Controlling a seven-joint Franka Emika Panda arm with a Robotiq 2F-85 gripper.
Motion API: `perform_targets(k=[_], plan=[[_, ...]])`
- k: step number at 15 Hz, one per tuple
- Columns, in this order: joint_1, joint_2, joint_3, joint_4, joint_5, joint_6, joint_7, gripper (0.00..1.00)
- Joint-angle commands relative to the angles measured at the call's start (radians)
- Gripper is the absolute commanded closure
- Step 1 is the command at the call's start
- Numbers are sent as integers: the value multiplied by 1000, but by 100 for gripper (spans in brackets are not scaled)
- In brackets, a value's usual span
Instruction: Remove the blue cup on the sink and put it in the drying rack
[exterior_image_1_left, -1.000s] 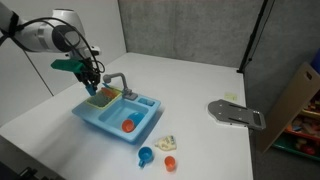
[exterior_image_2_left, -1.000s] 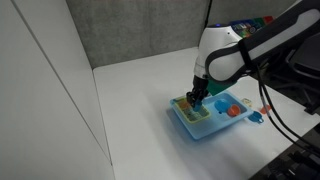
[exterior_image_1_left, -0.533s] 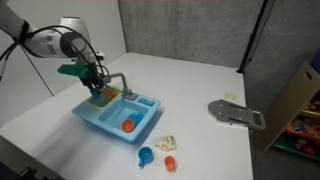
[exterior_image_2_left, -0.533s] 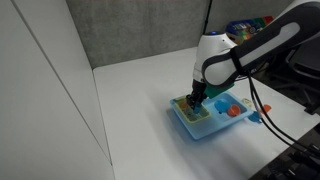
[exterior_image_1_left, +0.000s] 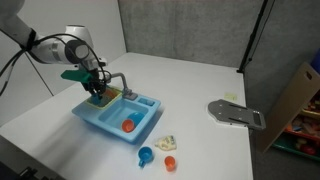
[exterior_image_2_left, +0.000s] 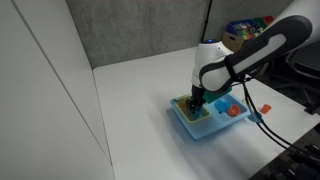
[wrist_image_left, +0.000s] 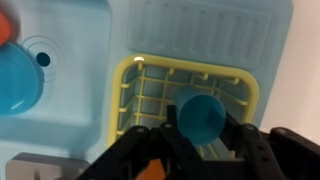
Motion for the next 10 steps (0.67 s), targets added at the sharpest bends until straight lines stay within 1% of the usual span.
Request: perform_targets(k=[1, 10], plan=[[12, 23, -13, 35, -16, -18, 17, 83], [22, 52, -24, 46, -22, -22, 23, 83]])
